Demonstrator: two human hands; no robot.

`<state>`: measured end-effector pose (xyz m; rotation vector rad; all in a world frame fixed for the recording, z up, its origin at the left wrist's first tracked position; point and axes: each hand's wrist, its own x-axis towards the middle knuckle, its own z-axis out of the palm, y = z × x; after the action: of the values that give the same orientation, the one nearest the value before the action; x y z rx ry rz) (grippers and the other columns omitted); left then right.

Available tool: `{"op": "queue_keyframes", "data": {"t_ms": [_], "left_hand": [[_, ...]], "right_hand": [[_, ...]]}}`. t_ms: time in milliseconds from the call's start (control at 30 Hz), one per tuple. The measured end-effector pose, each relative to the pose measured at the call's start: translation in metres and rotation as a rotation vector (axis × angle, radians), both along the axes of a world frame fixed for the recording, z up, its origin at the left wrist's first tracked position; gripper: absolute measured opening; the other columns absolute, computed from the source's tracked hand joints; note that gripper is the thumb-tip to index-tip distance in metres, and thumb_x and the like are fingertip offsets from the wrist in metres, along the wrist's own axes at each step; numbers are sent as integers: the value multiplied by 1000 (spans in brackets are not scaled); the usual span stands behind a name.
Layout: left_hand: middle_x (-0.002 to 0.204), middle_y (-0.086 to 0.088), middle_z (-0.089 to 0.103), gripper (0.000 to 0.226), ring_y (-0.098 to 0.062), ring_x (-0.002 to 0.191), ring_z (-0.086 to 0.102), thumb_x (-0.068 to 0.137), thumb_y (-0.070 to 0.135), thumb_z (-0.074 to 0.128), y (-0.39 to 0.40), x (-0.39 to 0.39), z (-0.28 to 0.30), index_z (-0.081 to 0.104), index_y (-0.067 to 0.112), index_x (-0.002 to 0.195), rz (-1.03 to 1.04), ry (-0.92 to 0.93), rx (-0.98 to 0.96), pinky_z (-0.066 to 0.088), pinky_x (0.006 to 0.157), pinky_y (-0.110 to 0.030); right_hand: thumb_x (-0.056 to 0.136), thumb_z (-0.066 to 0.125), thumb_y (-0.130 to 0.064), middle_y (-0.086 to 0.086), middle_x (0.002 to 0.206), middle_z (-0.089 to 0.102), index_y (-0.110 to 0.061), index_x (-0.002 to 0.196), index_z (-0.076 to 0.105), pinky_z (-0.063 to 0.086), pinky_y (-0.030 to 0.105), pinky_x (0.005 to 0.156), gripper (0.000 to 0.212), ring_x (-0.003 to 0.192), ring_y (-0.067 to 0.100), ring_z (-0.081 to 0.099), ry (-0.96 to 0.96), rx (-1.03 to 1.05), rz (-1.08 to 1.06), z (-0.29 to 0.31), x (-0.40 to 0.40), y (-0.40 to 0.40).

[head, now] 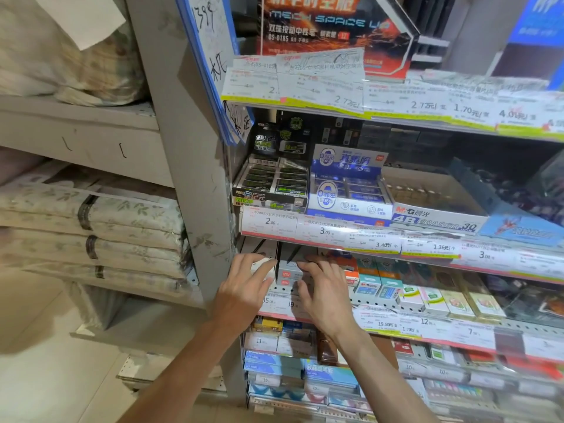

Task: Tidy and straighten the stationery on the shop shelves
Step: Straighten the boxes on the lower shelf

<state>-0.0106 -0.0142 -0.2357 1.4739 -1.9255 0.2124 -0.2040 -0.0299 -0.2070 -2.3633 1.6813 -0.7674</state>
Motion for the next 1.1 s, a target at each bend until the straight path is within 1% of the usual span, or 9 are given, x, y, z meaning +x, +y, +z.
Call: {"op": "queue_keyframes", "data": {"t_ms": [200,300,433,533,600,767,933,1000,1100], "left_hand": [[113,0,53,28,-15,108,49,100,28,54,0,3,2,62,27,126,-7,-70,11,52,55,-23],[114,4,51,28,-13,110,47,96,26,60,-1,0,4,62,28,124,-5,14,56,55,58,-25],[120,5,51,30,-14,117,46,94,27,62,-2,-3,3,62,23,124,11,165,137,57,77,-35],[121,6,53,33,-9,119,45,95,30,60,1,-3,5,60,18,126,-20,260,142,52,92,-34],[123,8,54,36,-3,119,43,96,29,60,4,-4,9,58,17,129,-44,345,139,51,96,-35],[123,5,59,35,-12,117,54,93,24,60,19,-10,18,60,17,128,-69,480,88,53,91,-38],[111,19,62,32,4,100,60,95,26,61,50,-42,38,55,36,125,-11,764,392,50,82,-15],[103,19,66,30,6,91,62,96,26,60,65,-59,37,55,34,125,-27,797,449,46,76,-7],[91,17,68,26,0,86,64,97,22,58,88,-91,31,57,29,121,-63,810,465,47,80,-17]], "right_hand": [[92,57,-24,-2,126,58,-21,130,61,31,30,100,38,115,20,45,-6,0,-5,-2,1,0],[93,56,-25,-3,127,57,-22,131,60,29,28,100,38,117,19,43,-14,12,-7,-1,1,0],[94,55,-27,-3,130,58,-23,133,59,30,27,103,39,120,18,43,-37,50,2,3,0,-1],[96,55,-33,-3,127,61,-25,133,58,32,23,98,38,118,15,46,-79,91,21,12,-2,-1],[96,55,-36,-5,126,63,-25,132,59,36,24,98,38,115,12,48,-124,71,23,18,-4,4],[96,60,-32,-8,120,60,-21,127,61,42,24,96,33,111,8,52,-231,17,63,29,-14,31],[96,62,-32,-13,118,62,-26,130,58,47,20,88,35,100,2,61,-300,112,24,21,-41,73],[96,63,-31,-16,113,64,-26,127,60,50,21,85,31,95,2,64,-360,152,-1,14,-60,89],[95,64,-31,-14,112,67,-27,123,63,51,17,84,28,98,3,65,-487,243,-66,5,-99,111]]}}
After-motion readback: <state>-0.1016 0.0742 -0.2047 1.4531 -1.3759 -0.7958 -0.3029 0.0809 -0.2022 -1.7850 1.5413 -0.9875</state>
